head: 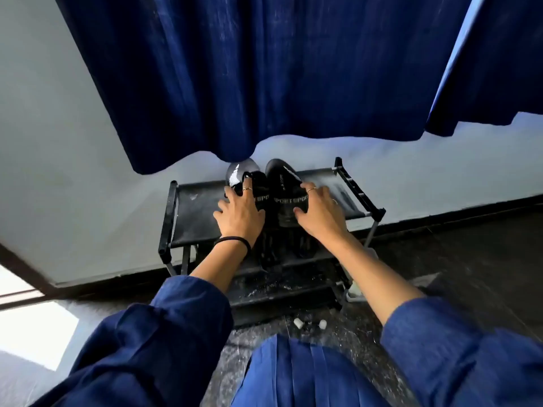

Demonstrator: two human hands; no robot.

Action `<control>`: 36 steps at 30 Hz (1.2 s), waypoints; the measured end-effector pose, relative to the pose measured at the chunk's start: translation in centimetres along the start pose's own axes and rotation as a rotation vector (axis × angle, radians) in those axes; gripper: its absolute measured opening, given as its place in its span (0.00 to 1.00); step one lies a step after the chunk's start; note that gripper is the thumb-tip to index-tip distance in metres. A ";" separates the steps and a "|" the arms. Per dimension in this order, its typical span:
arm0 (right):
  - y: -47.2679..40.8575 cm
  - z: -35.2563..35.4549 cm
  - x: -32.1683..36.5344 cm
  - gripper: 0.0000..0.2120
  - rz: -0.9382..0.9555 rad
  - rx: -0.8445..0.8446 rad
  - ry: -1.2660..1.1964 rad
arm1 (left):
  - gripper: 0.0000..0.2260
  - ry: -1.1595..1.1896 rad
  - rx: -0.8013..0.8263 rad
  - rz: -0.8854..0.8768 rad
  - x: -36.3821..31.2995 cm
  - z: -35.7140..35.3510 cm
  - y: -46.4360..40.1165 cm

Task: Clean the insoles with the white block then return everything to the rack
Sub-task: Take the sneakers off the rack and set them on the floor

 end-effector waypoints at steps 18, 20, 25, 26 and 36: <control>-4.6 -6.8 -2.7 0.25 -0.224 0.268 -0.072 | 0.21 0.027 0.109 0.035 0.2 -4.4 -5.5; -4.6 -7.4 -3.0 0.26 -0.235 0.264 -0.089 | 0.22 0.055 0.085 0.027 0.3 -4.6 -5.6; -5.4 -7.9 -3.3 0.22 -0.275 0.227 -0.165 | 0.19 0.065 0.068 0.050 0.3 -4.4 -6.7; -5.6 -7.9 -3.3 0.21 -0.284 0.219 -0.175 | 0.18 0.079 0.075 0.064 0.4 -4.3 -7.0; -5.4 -7.2 -3.4 0.16 -0.281 0.102 -0.190 | 0.06 0.090 0.012 -0.009 0.5 -4.1 -7.6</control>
Point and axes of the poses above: each hand's wrist, its own y-axis away from the middle knuckle, its own z-axis out of the back of the hand, x = y × z, the point moved 8 cm from there along -y, towards the middle knuckle, and after that the axes turned 5 degrees about z, right-handed, at the moved point
